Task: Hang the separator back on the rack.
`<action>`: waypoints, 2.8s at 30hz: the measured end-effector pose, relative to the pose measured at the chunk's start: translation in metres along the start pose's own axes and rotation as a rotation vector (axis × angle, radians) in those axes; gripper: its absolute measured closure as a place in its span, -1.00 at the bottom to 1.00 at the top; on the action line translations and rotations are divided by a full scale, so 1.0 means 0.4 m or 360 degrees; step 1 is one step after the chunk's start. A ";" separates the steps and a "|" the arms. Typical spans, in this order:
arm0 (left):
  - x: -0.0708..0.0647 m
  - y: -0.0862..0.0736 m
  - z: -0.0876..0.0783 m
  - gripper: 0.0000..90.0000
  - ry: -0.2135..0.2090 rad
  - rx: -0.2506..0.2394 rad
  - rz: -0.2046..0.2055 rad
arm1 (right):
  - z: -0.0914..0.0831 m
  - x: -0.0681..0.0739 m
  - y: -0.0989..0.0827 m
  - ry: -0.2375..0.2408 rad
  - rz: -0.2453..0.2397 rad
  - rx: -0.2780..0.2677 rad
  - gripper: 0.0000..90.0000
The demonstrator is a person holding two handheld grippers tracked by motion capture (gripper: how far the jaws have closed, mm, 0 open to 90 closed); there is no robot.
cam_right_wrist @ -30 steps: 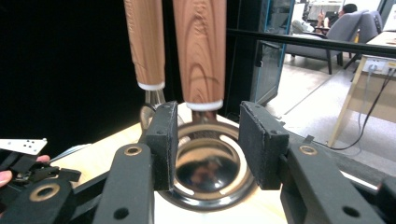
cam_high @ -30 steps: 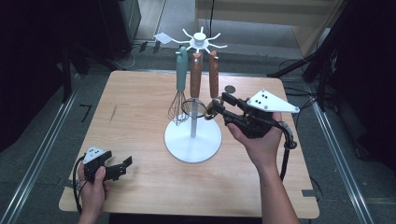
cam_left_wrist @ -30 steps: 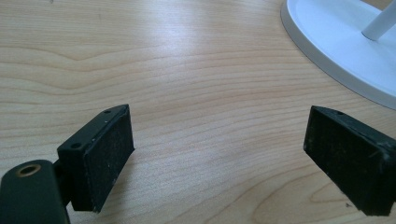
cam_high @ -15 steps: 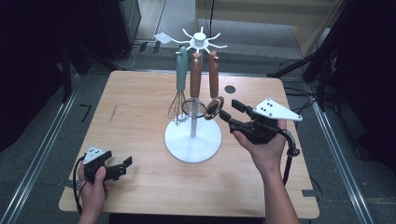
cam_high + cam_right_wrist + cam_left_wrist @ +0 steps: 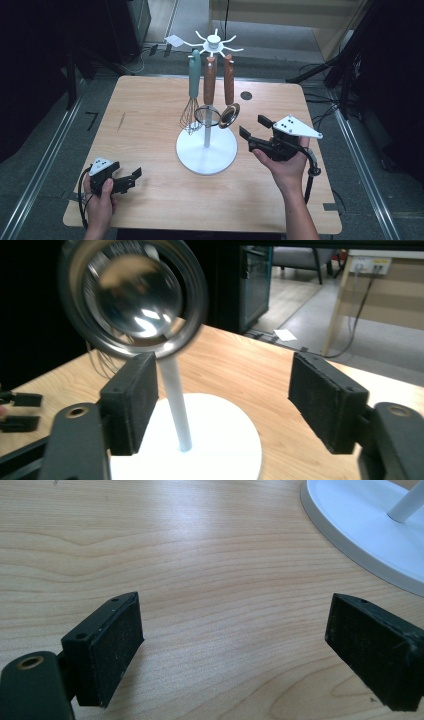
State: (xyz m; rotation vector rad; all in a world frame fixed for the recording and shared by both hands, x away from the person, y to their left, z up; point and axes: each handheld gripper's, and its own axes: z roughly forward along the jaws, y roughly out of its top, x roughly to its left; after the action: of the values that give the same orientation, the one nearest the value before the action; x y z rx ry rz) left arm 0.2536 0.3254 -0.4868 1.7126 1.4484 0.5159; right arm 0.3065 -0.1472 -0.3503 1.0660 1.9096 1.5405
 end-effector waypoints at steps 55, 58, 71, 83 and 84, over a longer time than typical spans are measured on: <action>0.000 0.000 0.000 -0.81 -0.0002 0.0011 0.0011 | -0.088 -0.179 -0.337 -0.0332 0.0242 0.0256 -0.54; 0.000 0.000 -0.001 -0.81 -0.0003 0.0011 0.0009 | -0.103 -0.186 -0.354 -0.0361 0.0255 0.0255 -0.53; 0.000 0.000 -0.001 -0.81 -0.0003 0.0007 0.0006 | -0.162 -0.209 -0.392 -0.0420 0.0277 0.0273 -0.53; 0.000 0.000 -0.001 -0.81 -0.0003 0.0004 0.0004 | -0.211 -0.233 -0.414 -0.0475 0.0303 0.0275 -0.54; 0.000 0.000 -0.001 -0.81 -0.0004 0.0005 0.0007 | -0.215 -0.235 -0.416 -0.0478 0.0304 0.0269 -0.55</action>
State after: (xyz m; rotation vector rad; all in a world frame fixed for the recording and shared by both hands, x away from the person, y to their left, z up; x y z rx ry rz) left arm 0.2533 0.3255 -0.4867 1.7188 1.4449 0.5141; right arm 0.2506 -0.2857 -0.4976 1.4993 1.7937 1.2428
